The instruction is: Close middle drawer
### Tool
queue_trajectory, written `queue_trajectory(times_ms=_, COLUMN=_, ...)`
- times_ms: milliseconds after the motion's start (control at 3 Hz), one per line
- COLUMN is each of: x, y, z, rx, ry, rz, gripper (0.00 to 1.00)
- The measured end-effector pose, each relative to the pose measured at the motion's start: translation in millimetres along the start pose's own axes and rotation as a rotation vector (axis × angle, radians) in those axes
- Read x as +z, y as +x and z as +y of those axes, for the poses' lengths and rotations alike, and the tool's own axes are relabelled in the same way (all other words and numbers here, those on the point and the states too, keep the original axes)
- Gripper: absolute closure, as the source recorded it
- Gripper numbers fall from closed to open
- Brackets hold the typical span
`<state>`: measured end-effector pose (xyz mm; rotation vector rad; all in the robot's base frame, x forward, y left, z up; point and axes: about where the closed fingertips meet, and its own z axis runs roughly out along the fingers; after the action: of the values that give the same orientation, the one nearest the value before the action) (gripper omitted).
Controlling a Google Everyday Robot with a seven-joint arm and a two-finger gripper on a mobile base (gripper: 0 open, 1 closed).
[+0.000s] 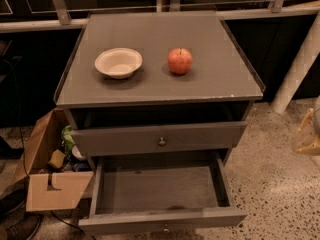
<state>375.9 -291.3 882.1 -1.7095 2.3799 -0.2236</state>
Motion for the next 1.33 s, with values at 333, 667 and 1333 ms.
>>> queue_trajectory(times_ms=333, x=8, y=1, z=5, rx=0.009, ry=-0.014, rz=0.007, gripper=1.0)
queue_trajectory(times_ms=667, x=56, y=4, z=38, rx=0.027, ry=-0.1, rz=0.033, gripper=1.0)
queue_trajectory(times_ms=1333, x=123, y=5, z=88, rx=0.082, ry=-0.235, rz=0.047, gripper=1.0)
